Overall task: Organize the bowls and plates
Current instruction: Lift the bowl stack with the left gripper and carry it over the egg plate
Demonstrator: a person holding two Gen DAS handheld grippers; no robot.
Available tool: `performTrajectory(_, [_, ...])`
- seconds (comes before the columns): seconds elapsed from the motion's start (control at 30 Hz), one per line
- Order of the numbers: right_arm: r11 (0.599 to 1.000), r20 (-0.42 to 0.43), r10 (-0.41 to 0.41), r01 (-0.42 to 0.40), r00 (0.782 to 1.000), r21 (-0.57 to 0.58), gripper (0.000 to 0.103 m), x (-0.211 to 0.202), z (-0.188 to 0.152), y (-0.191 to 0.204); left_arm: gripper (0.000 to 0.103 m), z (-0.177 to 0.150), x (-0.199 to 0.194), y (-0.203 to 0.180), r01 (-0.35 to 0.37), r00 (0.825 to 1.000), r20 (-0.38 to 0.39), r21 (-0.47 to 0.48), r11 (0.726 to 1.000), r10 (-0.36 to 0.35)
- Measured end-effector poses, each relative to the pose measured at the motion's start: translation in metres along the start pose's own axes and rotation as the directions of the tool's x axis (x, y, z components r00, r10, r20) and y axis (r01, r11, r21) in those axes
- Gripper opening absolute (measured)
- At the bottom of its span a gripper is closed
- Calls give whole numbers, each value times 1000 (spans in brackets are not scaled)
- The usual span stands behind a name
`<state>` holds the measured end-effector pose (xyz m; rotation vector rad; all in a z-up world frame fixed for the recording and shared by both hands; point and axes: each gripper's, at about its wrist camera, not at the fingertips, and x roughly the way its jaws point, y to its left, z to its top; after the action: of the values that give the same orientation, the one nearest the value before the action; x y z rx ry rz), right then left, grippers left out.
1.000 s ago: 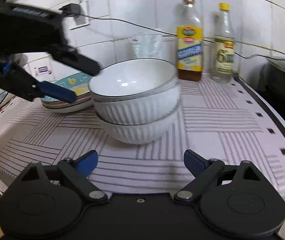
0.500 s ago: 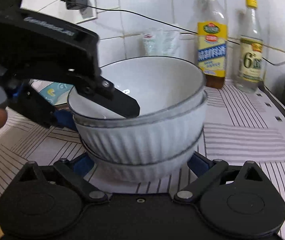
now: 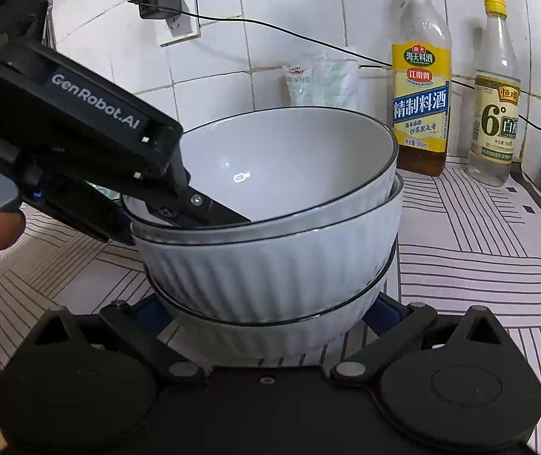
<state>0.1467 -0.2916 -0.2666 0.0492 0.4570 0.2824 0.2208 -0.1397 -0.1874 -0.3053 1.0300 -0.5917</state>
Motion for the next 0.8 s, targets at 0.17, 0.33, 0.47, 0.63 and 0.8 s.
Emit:
performTrajectory(0.17, [1000, -1, -3, 3, 1000, 16, 102, -5, -3, 2, 41, 1, 0, -4, 2, 999, -32, 29, 1000, -1])
performTrajectory(0.33, [1000, 25, -19, 19, 999, 0, 102, -9, -2, 5, 41, 3, -6, -4, 17, 999, -28, 25, 1000, -16])
performTrajectory(0.47, [1000, 44, -15, 16, 999, -12, 102, -14, 3, 8, 41, 5, -17, -8, 7, 1000, -23, 53, 999, -6])
performTrajectory(0.63, [998, 58, -7, 11, 998, -58, 102, -19, 19, 19, 41, 18, -40, -7, 8, 998, -58, 38, 999, -6])
performTrajectory(0.8, [995, 84, 17, -8, 996, -102, 102, -27, 40, 33, 41, 30, -72, -5, -2, 999, -32, 17, 1000, 3])
